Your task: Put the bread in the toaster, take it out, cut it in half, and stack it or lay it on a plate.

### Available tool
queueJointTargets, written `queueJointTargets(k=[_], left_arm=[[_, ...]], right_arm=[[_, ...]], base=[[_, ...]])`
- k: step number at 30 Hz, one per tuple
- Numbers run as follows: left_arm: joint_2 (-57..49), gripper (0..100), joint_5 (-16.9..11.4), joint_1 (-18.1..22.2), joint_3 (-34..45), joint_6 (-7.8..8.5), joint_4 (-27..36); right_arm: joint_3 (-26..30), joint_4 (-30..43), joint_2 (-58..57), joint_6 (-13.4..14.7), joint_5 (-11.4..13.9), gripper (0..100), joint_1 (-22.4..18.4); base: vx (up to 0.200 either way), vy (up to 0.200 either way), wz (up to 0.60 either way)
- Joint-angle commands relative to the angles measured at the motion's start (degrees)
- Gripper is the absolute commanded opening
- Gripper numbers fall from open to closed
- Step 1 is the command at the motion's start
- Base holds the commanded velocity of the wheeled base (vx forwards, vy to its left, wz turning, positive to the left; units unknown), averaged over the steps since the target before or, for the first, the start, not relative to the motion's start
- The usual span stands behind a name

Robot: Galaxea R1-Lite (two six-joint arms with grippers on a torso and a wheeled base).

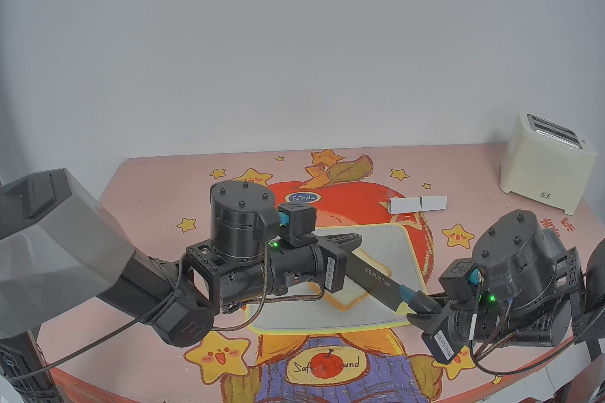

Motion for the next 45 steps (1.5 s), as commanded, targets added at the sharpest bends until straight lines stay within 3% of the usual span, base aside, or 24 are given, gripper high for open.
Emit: queueJointTargets(k=[1,45], left_arm=[[-0.02,0,-0.01,0.04,0.30,-0.01,-0.22],[-0.11,0,-0.01,-0.13,-0.14,-0.10,-0.22]], right_arm=[[-0.17,-0.10,0.04,-0.01,0.04,0,0.06],[0.62,-0.36,-0.57,-0.01,0.12,0,-0.30]], base=[[0.000,0.000,0.00],[0.000,0.000,0.00]])
